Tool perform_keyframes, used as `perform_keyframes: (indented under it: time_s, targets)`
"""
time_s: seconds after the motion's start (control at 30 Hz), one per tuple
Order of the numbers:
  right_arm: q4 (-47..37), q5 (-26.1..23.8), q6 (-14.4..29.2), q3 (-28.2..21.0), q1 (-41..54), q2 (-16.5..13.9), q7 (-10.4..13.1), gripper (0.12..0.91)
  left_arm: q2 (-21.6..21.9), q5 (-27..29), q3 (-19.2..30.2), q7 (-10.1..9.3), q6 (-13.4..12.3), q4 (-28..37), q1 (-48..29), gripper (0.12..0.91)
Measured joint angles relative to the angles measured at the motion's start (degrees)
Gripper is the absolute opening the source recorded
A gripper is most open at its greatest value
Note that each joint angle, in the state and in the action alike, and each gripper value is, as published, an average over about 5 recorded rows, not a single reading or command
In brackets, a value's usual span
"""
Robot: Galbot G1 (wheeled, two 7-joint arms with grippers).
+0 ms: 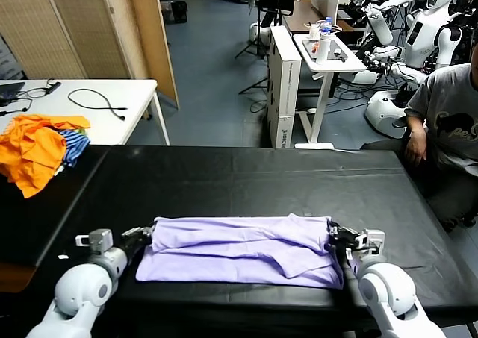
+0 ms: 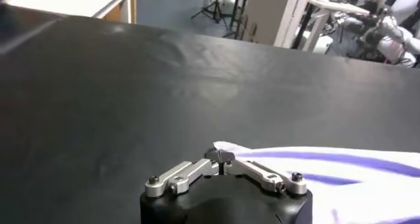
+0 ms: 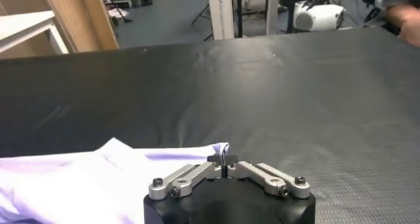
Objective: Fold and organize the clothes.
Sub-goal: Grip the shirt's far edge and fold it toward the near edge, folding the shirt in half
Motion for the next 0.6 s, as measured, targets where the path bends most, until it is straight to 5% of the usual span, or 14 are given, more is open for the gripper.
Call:
perform_keyframes:
  time_s: [0.17, 0.37, 0.5, 0.6]
  targets:
    - [1.7, 0.18, -0.41, 0.9, -0.95, -0.95, -2.35, 0.464, -0.57, 0.05, -0.03, 0.47, 0.19, -1.13, 0.34, 0.213]
    - [4.97, 0.44, 0.27, 2.66, -2.8, -2.7, -4.05, 0.817, -0.74, -0.44, -1.12, 0.44, 0.73, -3.09, 1.57, 0.565]
    - [7.39, 0.18, 1.34, 4.17, -4.35, -3.73, -5.47, 0.9, -0.32, -1.96, -2.62, 0.08, 1.42, -4.78, 3.1, 0.808]
    - [9.22, 0.16, 2.3, 5.34, -5.76, -4.51, -6.57, 0.906, -0.35, -4.55, -4.2, -0.96, 2.66, -6.5, 4.63, 0.891]
